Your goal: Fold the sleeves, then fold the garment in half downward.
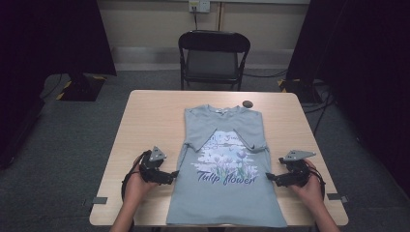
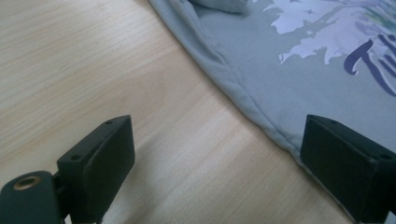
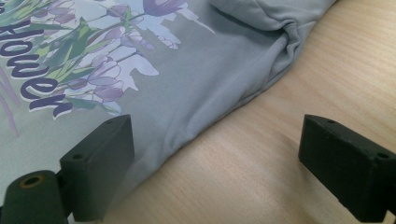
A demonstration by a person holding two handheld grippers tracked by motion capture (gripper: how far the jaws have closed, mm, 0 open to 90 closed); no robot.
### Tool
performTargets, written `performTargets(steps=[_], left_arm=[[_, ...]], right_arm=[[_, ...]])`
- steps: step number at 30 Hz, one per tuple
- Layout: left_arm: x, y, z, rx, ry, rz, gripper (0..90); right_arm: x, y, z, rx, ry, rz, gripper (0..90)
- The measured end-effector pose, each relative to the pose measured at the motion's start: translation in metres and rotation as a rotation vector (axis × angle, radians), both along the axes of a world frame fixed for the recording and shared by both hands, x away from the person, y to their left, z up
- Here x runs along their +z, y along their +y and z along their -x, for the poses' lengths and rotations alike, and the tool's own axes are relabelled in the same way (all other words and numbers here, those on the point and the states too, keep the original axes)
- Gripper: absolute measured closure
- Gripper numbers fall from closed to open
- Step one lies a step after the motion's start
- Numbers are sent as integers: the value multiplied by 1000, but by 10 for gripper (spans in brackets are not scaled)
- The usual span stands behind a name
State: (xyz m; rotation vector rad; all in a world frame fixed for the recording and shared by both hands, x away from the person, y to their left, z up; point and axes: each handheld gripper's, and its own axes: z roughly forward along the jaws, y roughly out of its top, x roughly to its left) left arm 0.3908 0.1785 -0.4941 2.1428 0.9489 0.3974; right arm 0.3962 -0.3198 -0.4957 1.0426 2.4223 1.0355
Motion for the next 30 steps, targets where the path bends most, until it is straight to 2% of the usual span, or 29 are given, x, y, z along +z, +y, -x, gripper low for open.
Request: performTargets(steps=[4, 7, 10, 13, 17, 20, 24, 30], left_arm=[[6, 0, -3, 1, -1, 28, 96], [13, -1, -7, -7, -15, 35, 99], [17, -3, -12, -12, -11, 48, 100], [21, -7, -18, -17, -16, 32, 101], [29, -15, -29, -30, -20, 24, 102], [35, -21, -37, -33, -24, 39, 103], [40, -29, -48, -45, -25, 26, 102], [47, -35, -67, -26, -33, 27, 103]], right_arm=[[3, 1, 0, 6, -19, -9, 99], [9, 0, 0, 0, -31, -33, 99], [14, -1, -3, -6, -38, -43, 99], [19, -1, -7, -11, -42, -57, 99], [22, -2, -16, -31, -45, -58, 100], [22, -3, -24, -42, -35, -57, 99], [22, -2, -36, -52, -30, -51, 101], [27, -2, -51, -83, -46, -70, 102]])
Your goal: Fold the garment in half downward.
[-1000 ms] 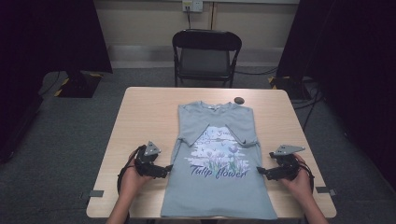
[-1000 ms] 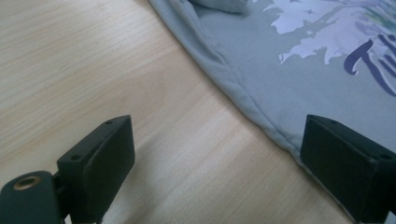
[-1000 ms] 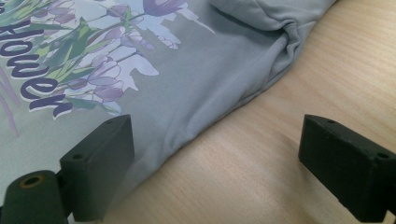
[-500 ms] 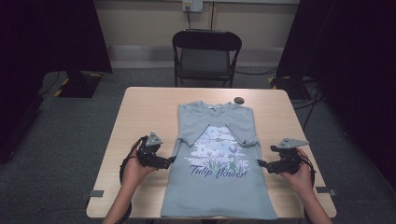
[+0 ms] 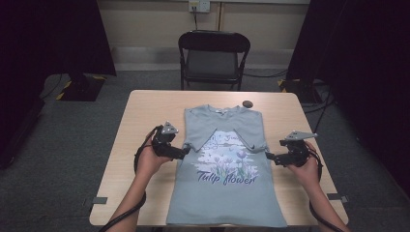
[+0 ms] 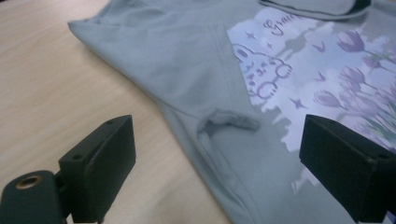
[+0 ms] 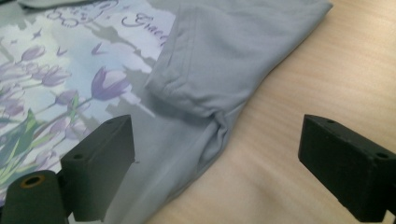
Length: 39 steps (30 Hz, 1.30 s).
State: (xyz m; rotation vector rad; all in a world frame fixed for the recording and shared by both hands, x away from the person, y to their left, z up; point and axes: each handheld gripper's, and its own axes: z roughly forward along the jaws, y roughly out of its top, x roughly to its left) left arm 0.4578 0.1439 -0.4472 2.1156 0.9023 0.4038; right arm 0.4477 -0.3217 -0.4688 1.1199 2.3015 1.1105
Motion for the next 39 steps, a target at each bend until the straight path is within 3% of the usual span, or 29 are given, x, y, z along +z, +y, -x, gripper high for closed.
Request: performTargets(steps=[6, 9, 14, 17, 22, 25, 31, 36, 39], left_arm=[[2, -7, -18, 14, 7, 16, 103], [0, -11, -27, 23, 8, 4, 111], [-7, -15, -41, 50, 34, 22, 126], [-11, -18, -48, 61, 47, 18, 125], [-17, -16, -58, 102, 56, 50, 125], [-21, -13, -64, 125, 61, 45, 133], [-25, -13, -71, 149, 64, 42, 139], [-27, -15, -76, 160, 67, 34, 141], [-29, -15, -79, 167, 70, 32, 149]], right_arm=[[6, -1, -16, -34, -6, -3, 104], [8, 1, -24, -40, -2, 0, 106], [8, 5, -35, -73, -15, 22, 107], [6, 6, -41, -87, -14, -5, 125], [1, 9, -50, -125, -15, -35, 193], [-1, 12, -55, -132, -24, -38, 199], [-9, 19, -66, -140, -16, 8, 183], [-14, 23, -74, -143, -28, -10, 212], [-17, 25, -80, -150, -28, 4, 233]])
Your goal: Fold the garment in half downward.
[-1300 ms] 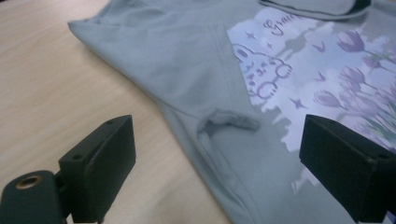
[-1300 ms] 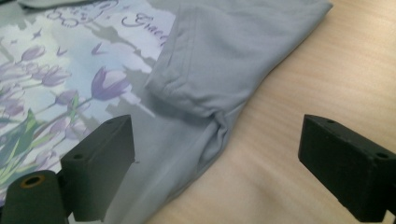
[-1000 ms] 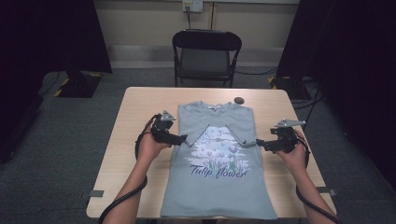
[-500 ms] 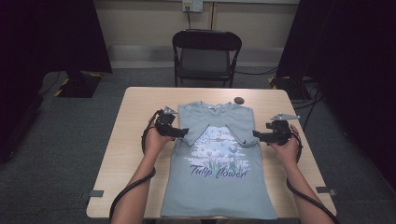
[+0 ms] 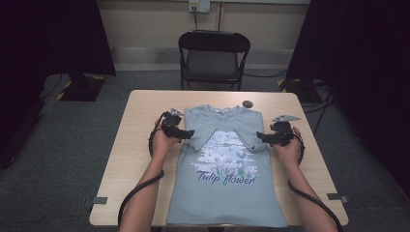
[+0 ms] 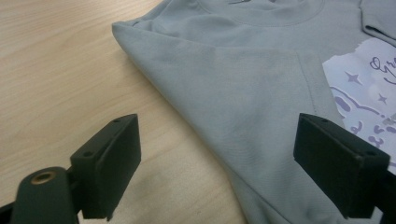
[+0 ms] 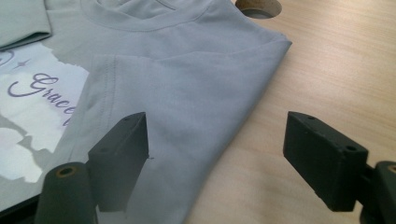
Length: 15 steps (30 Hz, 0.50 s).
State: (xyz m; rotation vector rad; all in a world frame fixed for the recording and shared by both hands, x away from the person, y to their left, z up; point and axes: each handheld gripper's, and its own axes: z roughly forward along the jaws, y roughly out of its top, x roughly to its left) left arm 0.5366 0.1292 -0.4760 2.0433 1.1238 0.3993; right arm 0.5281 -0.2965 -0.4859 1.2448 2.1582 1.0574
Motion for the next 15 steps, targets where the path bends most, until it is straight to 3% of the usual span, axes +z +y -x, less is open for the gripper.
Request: performTargets(steps=[3, 7, 15], left_arm=[[-5, 3, -4, 30, 7, -8, 152], [-9, 4, -9, 66, 2, 14, 154], [-15, -10, -16, 62, 16, -19, 156]], right_arm=[[-1, 2, -5, -5, -1, -9, 248], [0, 6, -10, -19, 11, 3, 277], [-3, 11, -19, -66, 42, 60, 308]])
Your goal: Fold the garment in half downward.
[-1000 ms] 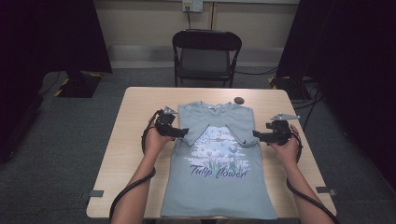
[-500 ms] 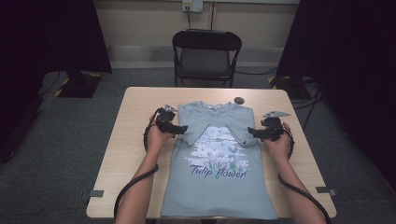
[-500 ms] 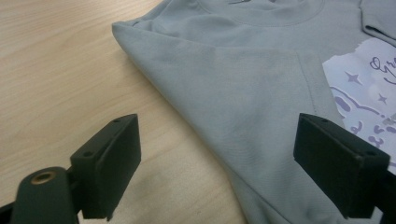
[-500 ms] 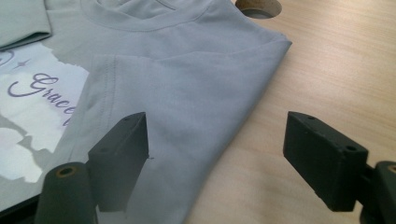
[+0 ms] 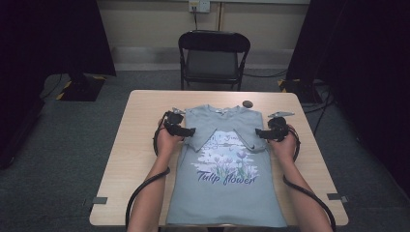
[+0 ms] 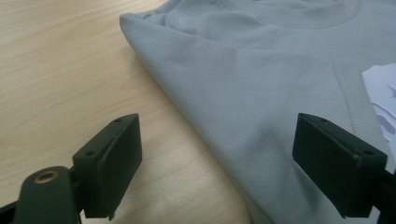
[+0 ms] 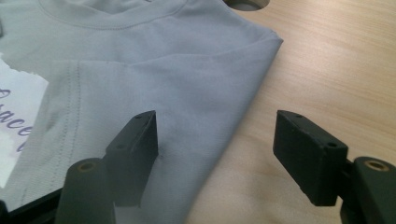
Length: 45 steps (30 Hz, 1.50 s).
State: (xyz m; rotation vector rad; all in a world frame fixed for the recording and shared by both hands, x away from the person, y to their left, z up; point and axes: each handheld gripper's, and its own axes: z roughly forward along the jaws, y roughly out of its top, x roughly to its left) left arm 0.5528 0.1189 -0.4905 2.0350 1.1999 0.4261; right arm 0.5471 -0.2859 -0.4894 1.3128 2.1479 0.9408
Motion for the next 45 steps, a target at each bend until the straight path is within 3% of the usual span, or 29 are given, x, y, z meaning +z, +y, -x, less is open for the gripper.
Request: performTargets(steps=[2, 8, 13, 19, 21, 24, 27, 29, 36, 40, 42, 45], left_arm=[[-3, -1, -1, -2, 8, -15, 156], [-6, -2, 1, -24, 3, -56, 154], [-8, -7, 2, -25, 4, -59, 82], [-5, -10, 1, -12, 21, -66, 94], [-3, -11, 2, -35, 22, -76, 155], [-4, -12, 4, -36, 10, -58, 214], [-3, -13, 6, -51, -2, -45, 334], [-2, -14, 7, -53, -1, -49, 388], [2, -17, 9, -80, 27, -42, 581], [2, -17, 10, -95, 46, -14, 696], [2, -16, 10, -86, 62, 10, 745], [1, -13, 10, -88, 75, 38, 781]], right_arm=[[-3, 1, 0, -3, 14, 19, 310], [-8, -6, 1, 6, 13, -47, 327], [-9, -6, 3, 17, 9, -47, 323], [-9, -4, 3, 1, 11, -46, 319], [-9, -3, 3, -9, 9, -45, 322], [-10, -2, 5, -15, 3, -51, 348], [-9, -1, 6, 13, 0, -57, 449], [-9, 0, 7, 17, 2, -59, 471], [-8, 2, 9, 37, 5, -75, 635], [-9, 3, 11, 50, 18, -115, 787], [-10, 1, 10, 42, 34, -156, 814], [-10, 0, 10, 25, 46, -181, 825]])
